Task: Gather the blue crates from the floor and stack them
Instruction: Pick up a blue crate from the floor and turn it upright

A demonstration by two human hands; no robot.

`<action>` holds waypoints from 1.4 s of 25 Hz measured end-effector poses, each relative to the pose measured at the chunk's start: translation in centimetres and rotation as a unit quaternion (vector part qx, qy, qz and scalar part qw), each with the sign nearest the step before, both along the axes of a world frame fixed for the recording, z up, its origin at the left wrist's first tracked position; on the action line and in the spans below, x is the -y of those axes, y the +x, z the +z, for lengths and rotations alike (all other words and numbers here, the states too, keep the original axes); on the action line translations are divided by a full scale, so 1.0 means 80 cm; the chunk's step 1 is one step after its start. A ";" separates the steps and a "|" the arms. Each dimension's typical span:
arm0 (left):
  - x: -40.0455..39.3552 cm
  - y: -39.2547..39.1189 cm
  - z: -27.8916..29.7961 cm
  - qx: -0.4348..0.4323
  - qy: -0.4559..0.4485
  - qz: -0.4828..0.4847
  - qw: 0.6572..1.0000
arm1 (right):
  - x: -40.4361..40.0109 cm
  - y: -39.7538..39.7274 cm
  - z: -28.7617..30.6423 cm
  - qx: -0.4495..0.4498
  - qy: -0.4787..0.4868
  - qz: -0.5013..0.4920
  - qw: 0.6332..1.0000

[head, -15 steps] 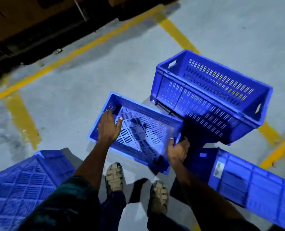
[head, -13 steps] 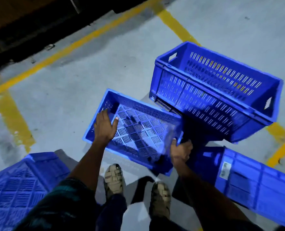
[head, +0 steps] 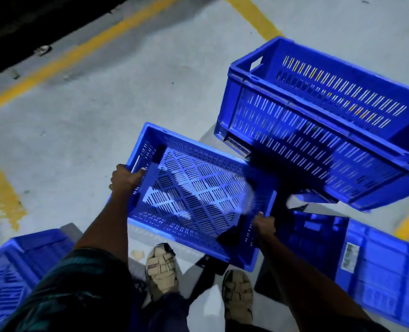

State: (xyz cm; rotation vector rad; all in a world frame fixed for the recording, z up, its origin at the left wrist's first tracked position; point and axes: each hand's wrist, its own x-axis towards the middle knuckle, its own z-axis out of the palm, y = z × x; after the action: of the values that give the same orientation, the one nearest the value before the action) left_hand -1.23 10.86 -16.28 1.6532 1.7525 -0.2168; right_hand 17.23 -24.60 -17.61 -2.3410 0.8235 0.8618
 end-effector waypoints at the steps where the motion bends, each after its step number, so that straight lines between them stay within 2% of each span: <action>1: 0.000 -0.004 0.005 0.006 -0.011 0.014 1.000 | 0.006 -0.005 0.002 -0.007 0.002 0.000 1.000; 5: 0.025 -0.034 0.049 0.014 -0.029 0.052 0.998 | 0.024 -0.030 0.048 -0.017 0.022 -0.028 0.999; 9: 0.053 -0.075 0.143 0.028 -0.022 0.082 0.996 | 0.033 -0.047 0.132 -0.009 0.040 -0.030 0.999; 14: 0.102 -0.136 0.300 0.067 0.009 0.145 0.987 | 0.032 -0.052 0.282 -0.001 0.032 0.077 0.996; 19: 0.156 -0.194 0.472 0.094 0.040 0.218 0.971 | 0.032 -0.045 0.479 0.050 0.094 0.163 0.981; 26: 0.193 -0.239 0.623 0.158 0.075 0.295 0.939 | -0.016 -0.019 0.661 0.143 0.104 0.296 0.939; 30: 0.175 -0.248 0.661 0.183 0.081 0.311 0.929 | -0.076 -0.012 0.718 0.200 0.130 0.334 0.912; 35: 0.109 -0.243 0.703 0.197 0.102 0.371 0.902 | -0.198 0.005 0.739 0.201 0.157 0.371 0.893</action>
State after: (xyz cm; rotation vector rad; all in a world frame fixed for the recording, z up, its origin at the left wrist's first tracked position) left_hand -20.67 2.15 39.96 0.9473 1.9760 0.6294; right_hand 17.62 -8.80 41.48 -2.3982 -0.3971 0.6678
